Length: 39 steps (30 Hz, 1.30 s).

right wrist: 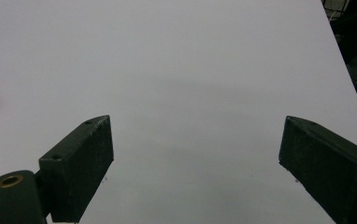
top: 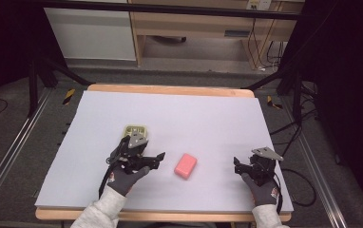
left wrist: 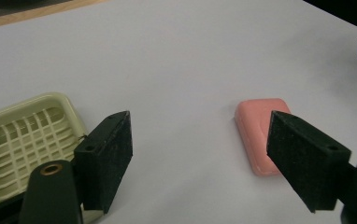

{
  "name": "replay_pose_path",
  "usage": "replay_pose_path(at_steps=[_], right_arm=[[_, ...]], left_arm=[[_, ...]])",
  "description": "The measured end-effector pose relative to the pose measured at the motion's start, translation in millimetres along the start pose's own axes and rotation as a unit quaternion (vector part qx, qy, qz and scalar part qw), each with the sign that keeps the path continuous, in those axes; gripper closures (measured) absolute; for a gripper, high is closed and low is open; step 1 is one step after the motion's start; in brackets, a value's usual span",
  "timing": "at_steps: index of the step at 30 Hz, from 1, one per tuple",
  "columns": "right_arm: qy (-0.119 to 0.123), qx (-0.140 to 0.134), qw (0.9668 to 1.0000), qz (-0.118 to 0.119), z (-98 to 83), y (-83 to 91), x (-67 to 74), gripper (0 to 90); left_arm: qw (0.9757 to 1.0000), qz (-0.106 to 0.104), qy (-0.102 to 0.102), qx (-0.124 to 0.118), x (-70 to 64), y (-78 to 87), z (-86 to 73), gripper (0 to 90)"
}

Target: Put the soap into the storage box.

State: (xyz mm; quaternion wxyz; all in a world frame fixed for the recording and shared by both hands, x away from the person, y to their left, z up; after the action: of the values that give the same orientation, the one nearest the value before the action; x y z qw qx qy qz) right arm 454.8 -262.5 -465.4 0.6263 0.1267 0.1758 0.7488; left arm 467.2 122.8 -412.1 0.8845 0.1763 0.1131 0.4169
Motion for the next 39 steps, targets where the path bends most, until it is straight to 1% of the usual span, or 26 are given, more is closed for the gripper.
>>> replay_pose_path(at_steps=[4,5,10,14,29,31,39], right_arm=[[0.0,0.001,1.0,0.0,-0.1,-0.1,0.0,10.3],[0.0,0.0,1.0,-0.001,0.0,0.0,-0.1,10.3],[0.001,-0.001,1.0,-0.002,0.0,0.2,-0.2,10.3],[0.0,0.0,1.0,-0.003,0.1,0.4,-0.2,10.3],[0.002,0.002,1.0,-0.002,-0.1,-0.4,0.8,10.4],[0.004,0.003,1.0,-0.001,-0.2,-0.5,1.1,10.4],[0.003,0.003,1.0,-0.001,0.0,-0.7,1.2,10.4]], left_arm=[[1.0,-0.005,-0.005,0.003,-5.6,-3.8,1.9,21.9],[0.9999,-0.007,-0.009,0.006,-7.3,-4.8,2.5,21.9],[0.9997,-0.01,-0.016,0.012,-14.1,-10.5,2.7,21.3],[0.9997,-0.012,-0.016,0.014,-18.6,-14.4,2.7,21.0],[0.9986,-0.024,-0.034,0.032,-38.3,-32.5,-0.5,20.5],[0.9985,-0.027,-0.033,0.035,-42.1,-36.7,-1.9,20.3],[0.9978,-0.033,-0.037,0.044,-49.4,-47.0,-5.3,20.0]])
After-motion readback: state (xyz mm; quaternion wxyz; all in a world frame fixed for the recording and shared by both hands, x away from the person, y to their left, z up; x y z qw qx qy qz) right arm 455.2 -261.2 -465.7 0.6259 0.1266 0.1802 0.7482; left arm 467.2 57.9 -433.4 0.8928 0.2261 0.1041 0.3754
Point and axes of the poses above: each handheld gripper's, and its own axes: y roughly backward along the jaws, z roughly out of its top, x roughly to its left, the point moved 1 cm from there along -y, roughly forward along the jaws, and after that the axes turned 11 degrees about -x, right-handed, at the moved point
